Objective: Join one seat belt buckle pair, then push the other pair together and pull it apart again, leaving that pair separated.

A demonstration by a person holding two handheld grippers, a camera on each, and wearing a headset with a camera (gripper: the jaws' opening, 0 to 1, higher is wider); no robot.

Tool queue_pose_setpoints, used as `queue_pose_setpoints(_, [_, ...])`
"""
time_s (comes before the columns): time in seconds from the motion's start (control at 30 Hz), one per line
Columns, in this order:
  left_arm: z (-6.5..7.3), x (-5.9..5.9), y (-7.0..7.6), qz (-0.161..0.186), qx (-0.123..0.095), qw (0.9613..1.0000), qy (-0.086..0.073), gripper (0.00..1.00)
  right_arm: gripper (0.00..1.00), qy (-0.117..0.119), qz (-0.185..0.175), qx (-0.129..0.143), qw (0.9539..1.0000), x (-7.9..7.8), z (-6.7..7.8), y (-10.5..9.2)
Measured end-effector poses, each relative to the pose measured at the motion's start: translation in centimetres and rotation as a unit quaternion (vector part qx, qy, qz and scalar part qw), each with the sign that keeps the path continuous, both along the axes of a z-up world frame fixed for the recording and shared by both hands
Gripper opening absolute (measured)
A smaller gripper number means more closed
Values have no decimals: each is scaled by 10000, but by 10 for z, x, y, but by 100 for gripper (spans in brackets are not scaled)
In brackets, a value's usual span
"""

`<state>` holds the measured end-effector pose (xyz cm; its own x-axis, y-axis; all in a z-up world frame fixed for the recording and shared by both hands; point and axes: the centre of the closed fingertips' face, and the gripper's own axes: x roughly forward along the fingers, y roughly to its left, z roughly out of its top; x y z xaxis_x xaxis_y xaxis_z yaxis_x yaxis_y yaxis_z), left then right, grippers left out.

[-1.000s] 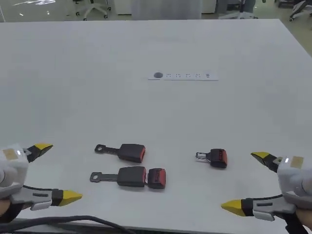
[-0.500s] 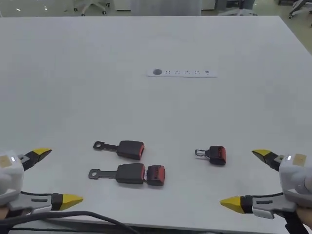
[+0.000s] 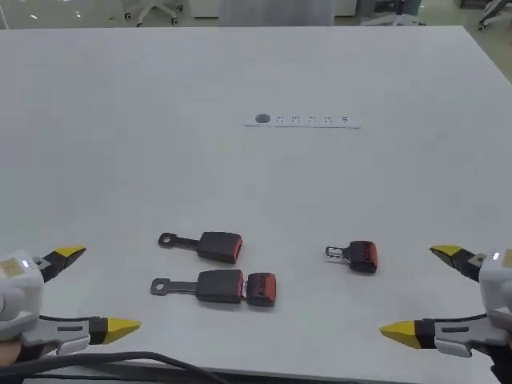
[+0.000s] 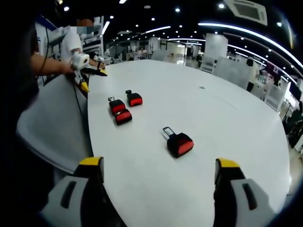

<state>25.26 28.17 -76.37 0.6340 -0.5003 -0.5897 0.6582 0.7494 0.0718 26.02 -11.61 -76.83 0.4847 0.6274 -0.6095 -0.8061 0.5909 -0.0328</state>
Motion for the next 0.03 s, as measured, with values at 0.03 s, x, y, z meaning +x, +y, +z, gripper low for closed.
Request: queue_pose_setpoints(0.03, [-1, 0, 0, -15, 13, 10000, 3, 100, 98, -4, 14, -7, 10000, 0, 0, 1])
